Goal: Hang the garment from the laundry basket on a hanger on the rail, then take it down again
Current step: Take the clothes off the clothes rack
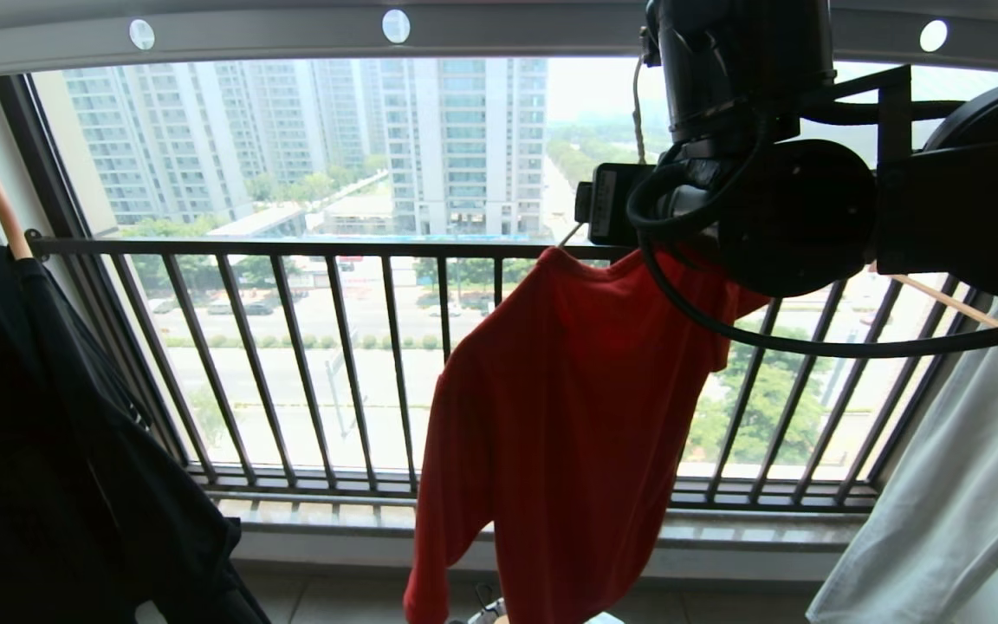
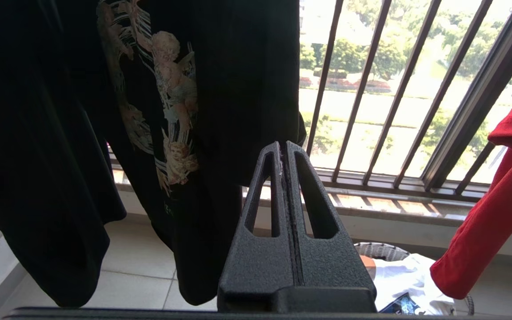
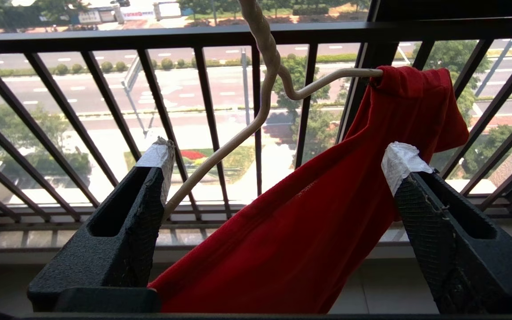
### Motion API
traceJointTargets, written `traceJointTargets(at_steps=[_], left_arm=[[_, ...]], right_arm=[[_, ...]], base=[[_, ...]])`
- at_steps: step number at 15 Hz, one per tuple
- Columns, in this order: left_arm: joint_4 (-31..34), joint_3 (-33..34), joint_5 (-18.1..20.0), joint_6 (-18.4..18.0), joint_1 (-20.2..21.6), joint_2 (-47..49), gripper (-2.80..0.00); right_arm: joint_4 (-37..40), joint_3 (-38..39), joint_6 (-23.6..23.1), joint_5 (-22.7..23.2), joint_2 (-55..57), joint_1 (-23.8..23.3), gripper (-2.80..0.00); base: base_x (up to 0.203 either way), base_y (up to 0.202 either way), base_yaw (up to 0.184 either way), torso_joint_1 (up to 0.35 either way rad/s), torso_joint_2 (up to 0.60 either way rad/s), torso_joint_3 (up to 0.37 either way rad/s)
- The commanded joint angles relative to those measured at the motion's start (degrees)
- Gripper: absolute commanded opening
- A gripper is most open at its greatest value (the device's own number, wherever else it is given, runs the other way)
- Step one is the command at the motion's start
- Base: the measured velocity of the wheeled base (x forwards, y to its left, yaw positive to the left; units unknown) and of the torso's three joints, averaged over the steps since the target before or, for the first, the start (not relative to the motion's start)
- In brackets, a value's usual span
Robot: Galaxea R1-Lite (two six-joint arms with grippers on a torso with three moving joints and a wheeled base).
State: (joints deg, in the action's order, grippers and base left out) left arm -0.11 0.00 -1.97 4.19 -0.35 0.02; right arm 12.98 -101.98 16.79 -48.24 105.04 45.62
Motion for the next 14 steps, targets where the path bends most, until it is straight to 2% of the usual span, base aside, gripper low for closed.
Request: traceJointTargets(at_steps=[1, 7, 11, 14], left_arm=[[0.01, 0.00, -0.05, 0.03, 0.00, 0.03, -2.80], [-0.04, 0.00, -0.05, 0.03, 0.00, -0.01, -2.80], [-0.07, 0.00, -0.05, 0.03, 0.00, -0.02, -2.80], [-0.06, 0.00, -0.05, 0.03, 0.00, -0.02, -2.80]], right_arm=[[0.11, 2.89, 0.09, -0.63, -2.87, -0.34, 0.00], [0.38, 4.16, -0.03, -0.80, -4.93, -2.90, 0.00], [-0.22, 4.05, -3.75, 2.61, -3.12, -4.85, 0.00], [-0.52, 3.66, -5.15, 3.10, -0.95, -6.29, 0.00]], base=[[0.000, 0.000, 0.000, 0.000, 0.00, 0.000], [0.000, 0.000, 0.000, 0.000, 0.00, 0.000], [0.000, 0.000, 0.000, 0.000, 0.00, 0.000], [0.000, 0.000, 0.000, 0.000, 0.00, 0.000]])
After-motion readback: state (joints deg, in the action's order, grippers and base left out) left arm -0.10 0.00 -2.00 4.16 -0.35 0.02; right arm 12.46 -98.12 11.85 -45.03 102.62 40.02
